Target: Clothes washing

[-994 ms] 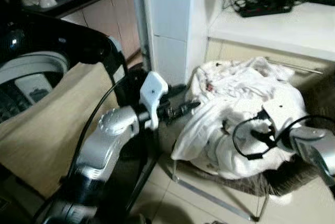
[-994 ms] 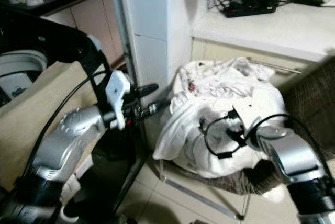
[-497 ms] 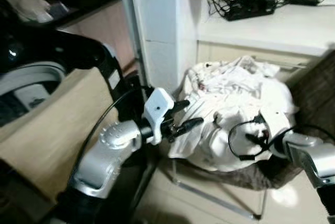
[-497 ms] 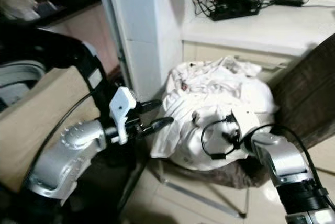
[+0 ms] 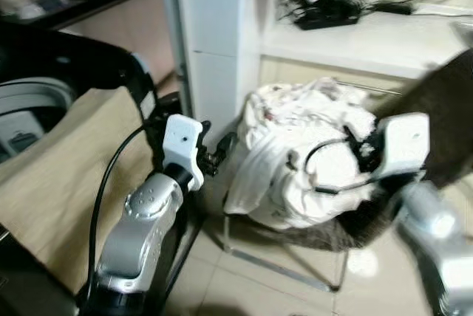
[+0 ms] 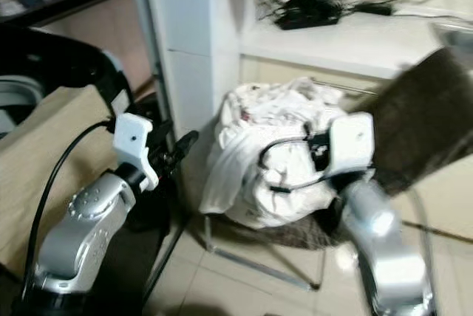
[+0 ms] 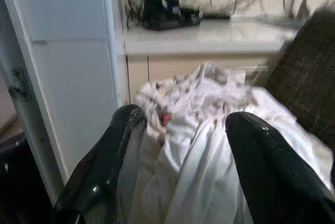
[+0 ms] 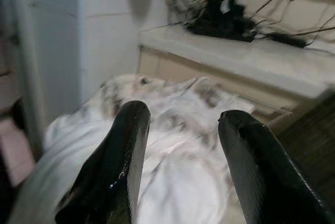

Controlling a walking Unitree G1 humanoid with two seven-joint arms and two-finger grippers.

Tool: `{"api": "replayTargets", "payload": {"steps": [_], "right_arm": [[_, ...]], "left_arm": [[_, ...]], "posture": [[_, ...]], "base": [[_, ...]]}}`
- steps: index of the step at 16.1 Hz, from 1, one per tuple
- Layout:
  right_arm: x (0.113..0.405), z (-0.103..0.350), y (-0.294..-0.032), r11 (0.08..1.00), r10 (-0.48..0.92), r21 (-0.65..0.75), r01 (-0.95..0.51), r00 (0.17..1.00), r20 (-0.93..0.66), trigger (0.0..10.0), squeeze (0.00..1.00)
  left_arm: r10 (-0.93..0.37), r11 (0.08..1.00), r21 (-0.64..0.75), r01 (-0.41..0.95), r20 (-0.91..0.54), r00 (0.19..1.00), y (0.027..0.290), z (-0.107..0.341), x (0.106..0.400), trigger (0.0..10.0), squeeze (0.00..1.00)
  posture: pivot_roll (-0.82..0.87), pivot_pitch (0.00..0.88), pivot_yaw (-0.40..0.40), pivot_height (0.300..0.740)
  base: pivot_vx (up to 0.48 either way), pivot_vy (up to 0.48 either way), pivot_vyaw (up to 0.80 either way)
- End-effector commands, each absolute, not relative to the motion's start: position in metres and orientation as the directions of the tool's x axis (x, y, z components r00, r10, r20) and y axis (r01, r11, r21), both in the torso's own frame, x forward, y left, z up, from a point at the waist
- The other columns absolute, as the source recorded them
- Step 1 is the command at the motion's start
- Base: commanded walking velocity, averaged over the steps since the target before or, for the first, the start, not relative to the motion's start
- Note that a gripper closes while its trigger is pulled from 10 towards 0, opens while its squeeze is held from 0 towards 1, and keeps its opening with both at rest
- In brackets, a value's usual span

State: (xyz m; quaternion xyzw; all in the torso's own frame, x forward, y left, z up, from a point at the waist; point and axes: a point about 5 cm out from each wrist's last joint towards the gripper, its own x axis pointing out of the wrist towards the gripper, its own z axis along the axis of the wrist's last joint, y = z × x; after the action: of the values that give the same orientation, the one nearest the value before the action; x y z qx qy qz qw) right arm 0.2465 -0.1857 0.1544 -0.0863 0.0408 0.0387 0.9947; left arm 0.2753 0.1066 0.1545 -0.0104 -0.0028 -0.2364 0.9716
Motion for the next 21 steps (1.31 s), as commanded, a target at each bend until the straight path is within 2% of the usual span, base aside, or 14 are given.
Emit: {"api": "replayTargets", "payload": {"steps": [1,5,10,14,15,21], "right_arm": [[0.247,0.159,-0.174,0.983,0.121,-0.136,-0.126,0.992,-0.044,10.0,0.00],[0.241,0.156,-0.153,0.980,0.194,-0.043,-0.196,0.980,-0.045,10.0,0.00],[0.239,0.154,-0.157,0.981,0.183,-0.051,-0.185,0.982,-0.045,10.0,0.00],[0.243,0.155,-0.156,0.973,0.220,-0.064,-0.223,0.974,-0.052,10.0,0.00],[0.242,0.153,-0.150,0.952,0.286,-0.094,-0.293,0.955,-0.077,10.0,0.00],[0.240,0.150,-0.131,0.886,0.432,-0.138,-0.443,0.896,-0.105,10.0,0.00]], "left_arm": [[-0.451,0.893,-0.003,0.451,0.032,0.892,0.105,0.158,0.272,10.0,0.00],[-0.451,0.892,0.002,0.451,0.033,0.892,0.100,0.157,0.269,10.0,0.00],[-0.440,0.898,0.002,0.440,0.018,0.898,0.099,0.154,0.269,10.0,0.00],[-0.391,0.920,0.000,0.391,0.012,0.920,0.103,0.154,0.272,10.0,0.00],[-0.369,0.929,0.007,0.369,0.009,0.929,0.107,0.153,0.272,10.0,0.00],[-0.304,0.952,0.039,0.303,0.022,0.952,0.124,0.157,0.269,10.0,0.00]], "posture": [[-0.11,0.000,-0.003,0.740],[-0.11,0.000,-0.003,0.740],[-0.12,0.000,0.004,0.740],[-0.12,0.000,0.002,0.740],[-0.12,0.000,-0.001,0.740],[-0.09,0.000,-0.009,0.740]], "base": [[0.000,0.000,0.00],[0.214,0.000,0.00],[0.322,0.000,-0.74],[0.317,0.000,0.00],[0.319,0.000,0.00],[0.320,0.000,0.80]]}}
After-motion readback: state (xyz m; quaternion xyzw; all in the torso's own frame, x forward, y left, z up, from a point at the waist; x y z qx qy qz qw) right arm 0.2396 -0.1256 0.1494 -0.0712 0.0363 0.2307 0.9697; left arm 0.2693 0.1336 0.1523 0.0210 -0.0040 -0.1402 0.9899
